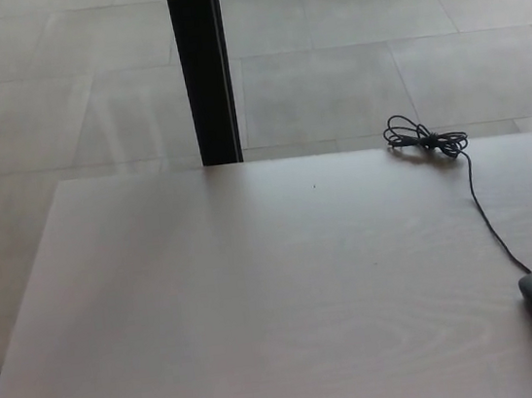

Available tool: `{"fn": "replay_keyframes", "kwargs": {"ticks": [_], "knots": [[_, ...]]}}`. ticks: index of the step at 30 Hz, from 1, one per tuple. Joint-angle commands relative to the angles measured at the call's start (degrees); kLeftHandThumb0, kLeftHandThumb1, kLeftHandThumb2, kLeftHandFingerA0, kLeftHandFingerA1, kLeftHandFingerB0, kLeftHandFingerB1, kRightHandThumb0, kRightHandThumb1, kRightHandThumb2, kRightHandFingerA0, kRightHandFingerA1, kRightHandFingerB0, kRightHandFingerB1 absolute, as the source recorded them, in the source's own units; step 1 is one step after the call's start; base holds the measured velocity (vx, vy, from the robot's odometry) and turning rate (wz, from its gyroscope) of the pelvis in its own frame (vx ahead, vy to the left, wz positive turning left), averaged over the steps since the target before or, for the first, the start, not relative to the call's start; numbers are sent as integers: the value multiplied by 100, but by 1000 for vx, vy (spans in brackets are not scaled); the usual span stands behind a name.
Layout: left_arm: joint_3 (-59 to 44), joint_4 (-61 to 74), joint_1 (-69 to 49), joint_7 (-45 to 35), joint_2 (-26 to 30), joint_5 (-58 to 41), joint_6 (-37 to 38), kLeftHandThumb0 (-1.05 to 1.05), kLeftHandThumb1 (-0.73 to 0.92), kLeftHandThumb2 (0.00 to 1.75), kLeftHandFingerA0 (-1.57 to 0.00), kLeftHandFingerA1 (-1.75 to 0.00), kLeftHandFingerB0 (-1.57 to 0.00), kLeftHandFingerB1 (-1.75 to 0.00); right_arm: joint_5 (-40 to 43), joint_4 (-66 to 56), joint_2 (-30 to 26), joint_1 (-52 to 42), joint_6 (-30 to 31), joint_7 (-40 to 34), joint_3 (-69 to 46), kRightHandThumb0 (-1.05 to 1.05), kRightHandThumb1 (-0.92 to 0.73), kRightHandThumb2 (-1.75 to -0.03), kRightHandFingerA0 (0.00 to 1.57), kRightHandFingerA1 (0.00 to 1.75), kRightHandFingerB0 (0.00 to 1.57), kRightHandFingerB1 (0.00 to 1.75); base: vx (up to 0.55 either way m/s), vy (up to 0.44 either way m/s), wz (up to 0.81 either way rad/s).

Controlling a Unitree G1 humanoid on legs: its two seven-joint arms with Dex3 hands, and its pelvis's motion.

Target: The robot uses its right fingers to click on the left button of the black mouse placed on the table.

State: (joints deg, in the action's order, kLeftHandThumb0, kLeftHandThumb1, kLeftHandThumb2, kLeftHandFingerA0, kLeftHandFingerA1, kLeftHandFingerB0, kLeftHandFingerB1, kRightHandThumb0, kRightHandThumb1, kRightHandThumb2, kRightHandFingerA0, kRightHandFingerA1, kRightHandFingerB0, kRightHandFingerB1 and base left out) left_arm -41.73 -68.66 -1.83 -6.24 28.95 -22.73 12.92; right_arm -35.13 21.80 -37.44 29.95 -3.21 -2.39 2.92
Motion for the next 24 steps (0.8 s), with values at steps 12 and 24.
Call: {"fn": "replay_keyframes", "kwargs": {"ticks": [12, 24], "knots": [[-46, -21, -272, -45, 25, -128, 159, -67, 85, 65, -83, -57, -66, -48, 1485, -173, -545, -887, 298, 198, -2373, -89, -88, -68, 84, 143, 31, 33, 0, 0, 0], [-16, -93, -268, -21, 13, -119, 164, -69, 87, 67, -82, -57, -65, -48, 3225, 506, 470, -2960, 164, 372, -4839, -89, -73, -110, 52, 63, 21, 49, 0, 0, 0]]}}
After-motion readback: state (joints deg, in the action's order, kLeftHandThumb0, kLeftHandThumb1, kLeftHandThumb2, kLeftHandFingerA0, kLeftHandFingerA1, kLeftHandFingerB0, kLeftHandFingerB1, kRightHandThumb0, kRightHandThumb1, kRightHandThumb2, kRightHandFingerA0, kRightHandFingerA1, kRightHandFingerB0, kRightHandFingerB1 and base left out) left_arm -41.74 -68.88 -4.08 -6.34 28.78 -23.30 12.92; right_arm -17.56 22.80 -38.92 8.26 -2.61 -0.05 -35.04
